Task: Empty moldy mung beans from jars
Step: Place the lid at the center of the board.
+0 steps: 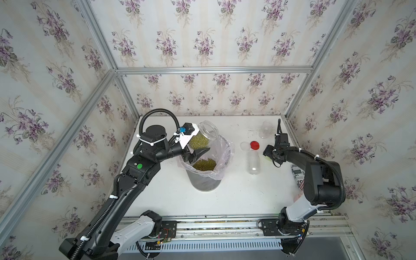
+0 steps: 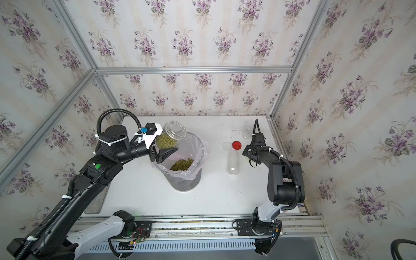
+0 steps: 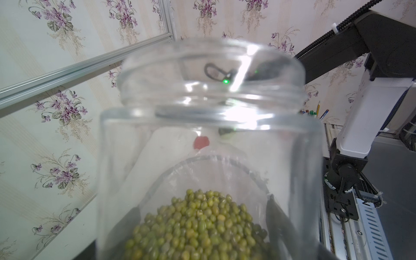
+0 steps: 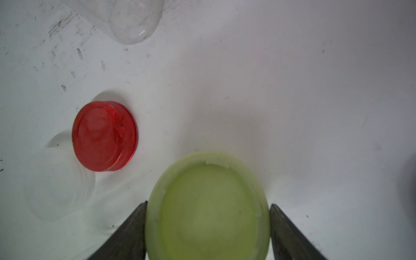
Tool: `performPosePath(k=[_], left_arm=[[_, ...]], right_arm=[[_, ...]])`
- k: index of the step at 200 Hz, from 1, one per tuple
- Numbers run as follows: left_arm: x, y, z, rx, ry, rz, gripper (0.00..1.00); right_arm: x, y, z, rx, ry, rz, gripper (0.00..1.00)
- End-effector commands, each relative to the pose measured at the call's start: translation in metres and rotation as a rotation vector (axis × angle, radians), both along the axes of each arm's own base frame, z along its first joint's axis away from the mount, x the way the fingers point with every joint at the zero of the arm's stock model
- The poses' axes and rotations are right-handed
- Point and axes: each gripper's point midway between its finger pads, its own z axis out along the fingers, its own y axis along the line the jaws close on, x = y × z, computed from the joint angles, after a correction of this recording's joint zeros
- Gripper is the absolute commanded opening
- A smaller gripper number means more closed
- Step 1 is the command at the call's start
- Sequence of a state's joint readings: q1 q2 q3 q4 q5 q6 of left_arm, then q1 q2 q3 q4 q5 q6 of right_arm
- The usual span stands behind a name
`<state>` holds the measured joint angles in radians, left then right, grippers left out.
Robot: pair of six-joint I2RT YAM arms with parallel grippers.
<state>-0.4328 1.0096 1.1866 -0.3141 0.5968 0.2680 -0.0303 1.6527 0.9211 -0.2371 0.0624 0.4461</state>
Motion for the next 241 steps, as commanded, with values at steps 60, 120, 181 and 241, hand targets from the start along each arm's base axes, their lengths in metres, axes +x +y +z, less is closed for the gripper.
performPosePath(k=[60,120,181,241], left_arm=[[0.002,-0.002,0.021,-0.049,-0.079,-0.01,0.01],[0.002,-0.001,0.021,-0.047,-0.083,-0.002,0.02],[0.002,-0.002,0.02,-0.046,-0.082,-0.006,0.02],[0.002,-0.001,0.022,-0.046,-0.087,-0.001,0.01]], right_arm=[[0.035,-0.021,-0.002,-0.042,-0.03,-0.057,0.56],[0.052,-0.02,-0.012,-0.028,-0.016,-0.05,0.62],[0.051,-0.016,-0.018,-0.005,0.0,-0.041,0.8],[0.051,-0.015,-0.007,0.003,-0.016,-0.041,0.91]])
